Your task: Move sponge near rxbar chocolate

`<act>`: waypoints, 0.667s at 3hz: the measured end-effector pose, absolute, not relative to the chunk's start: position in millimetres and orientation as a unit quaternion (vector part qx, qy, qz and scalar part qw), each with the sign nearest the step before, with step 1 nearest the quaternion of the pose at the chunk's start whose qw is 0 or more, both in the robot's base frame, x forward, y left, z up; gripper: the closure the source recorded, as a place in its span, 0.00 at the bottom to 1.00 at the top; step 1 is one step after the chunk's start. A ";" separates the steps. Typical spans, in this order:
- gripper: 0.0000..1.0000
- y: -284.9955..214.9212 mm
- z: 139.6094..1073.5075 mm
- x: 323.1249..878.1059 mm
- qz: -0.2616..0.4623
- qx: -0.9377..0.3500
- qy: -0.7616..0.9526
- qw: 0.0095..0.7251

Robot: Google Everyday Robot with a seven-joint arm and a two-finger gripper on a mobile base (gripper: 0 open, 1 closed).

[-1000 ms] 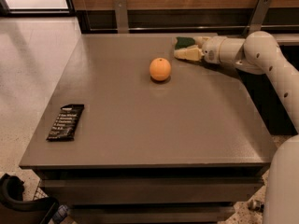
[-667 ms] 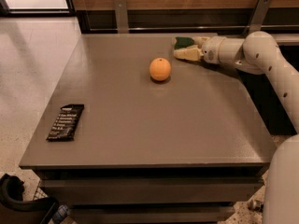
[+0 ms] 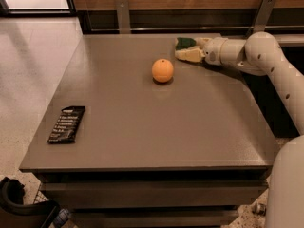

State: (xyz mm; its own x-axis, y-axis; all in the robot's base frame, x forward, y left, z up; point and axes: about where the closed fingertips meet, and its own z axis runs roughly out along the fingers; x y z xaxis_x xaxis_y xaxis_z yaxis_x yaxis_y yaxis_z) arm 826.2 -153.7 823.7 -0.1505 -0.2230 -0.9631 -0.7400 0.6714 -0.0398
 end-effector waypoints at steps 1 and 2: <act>1.00 -156.4 841.9 822.5 0.215 -0.343 0.725 0.557; 1.00 -165.7 876.7 814.6 0.188 -0.353 0.724 0.562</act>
Offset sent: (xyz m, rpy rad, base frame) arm -0.0222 -0.0309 0.0971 -0.1379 -0.0769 -0.0521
